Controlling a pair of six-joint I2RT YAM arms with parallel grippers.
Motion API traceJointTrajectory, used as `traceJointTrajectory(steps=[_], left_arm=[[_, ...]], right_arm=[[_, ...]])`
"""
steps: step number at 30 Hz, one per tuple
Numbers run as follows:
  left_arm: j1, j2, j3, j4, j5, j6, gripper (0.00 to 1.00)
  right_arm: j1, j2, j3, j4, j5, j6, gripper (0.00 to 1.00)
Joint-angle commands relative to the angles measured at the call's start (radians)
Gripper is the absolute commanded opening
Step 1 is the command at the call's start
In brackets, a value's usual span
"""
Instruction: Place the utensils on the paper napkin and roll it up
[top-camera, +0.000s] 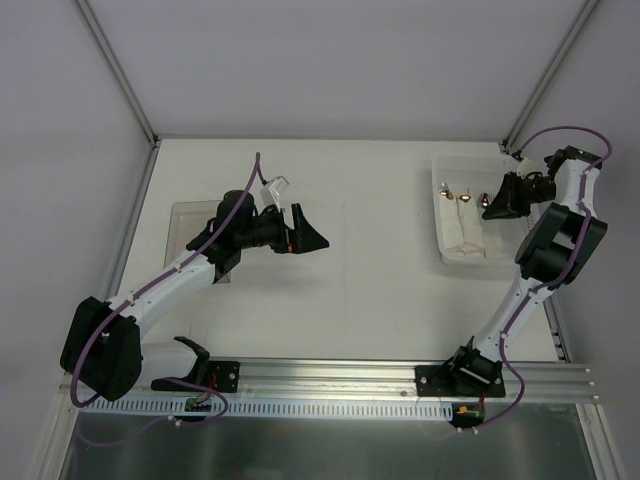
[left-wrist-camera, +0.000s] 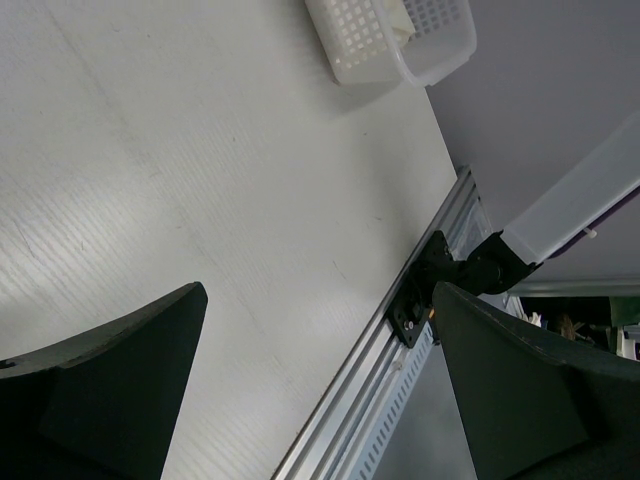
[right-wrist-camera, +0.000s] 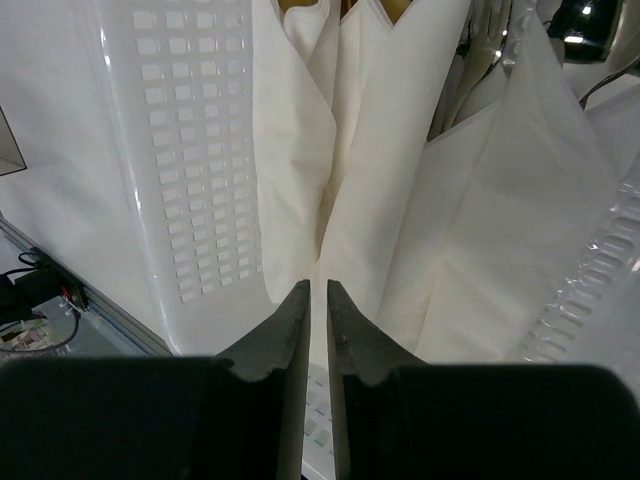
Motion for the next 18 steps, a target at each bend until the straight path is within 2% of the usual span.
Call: traceJointTrajectory(steps=[1,18], left_arm=[[0.009,-0.012,-0.016,0.041,0.028,-0.019,0.99],[0.011,-0.004,-0.029,0.059,0.028,-0.032,0.99]], right_arm=[[0.002,0.006,0.001,-0.058,-0.053,-0.032,0.14],[0.02,0.085,0.001,-0.054,0.05,-0.044,0.11]])
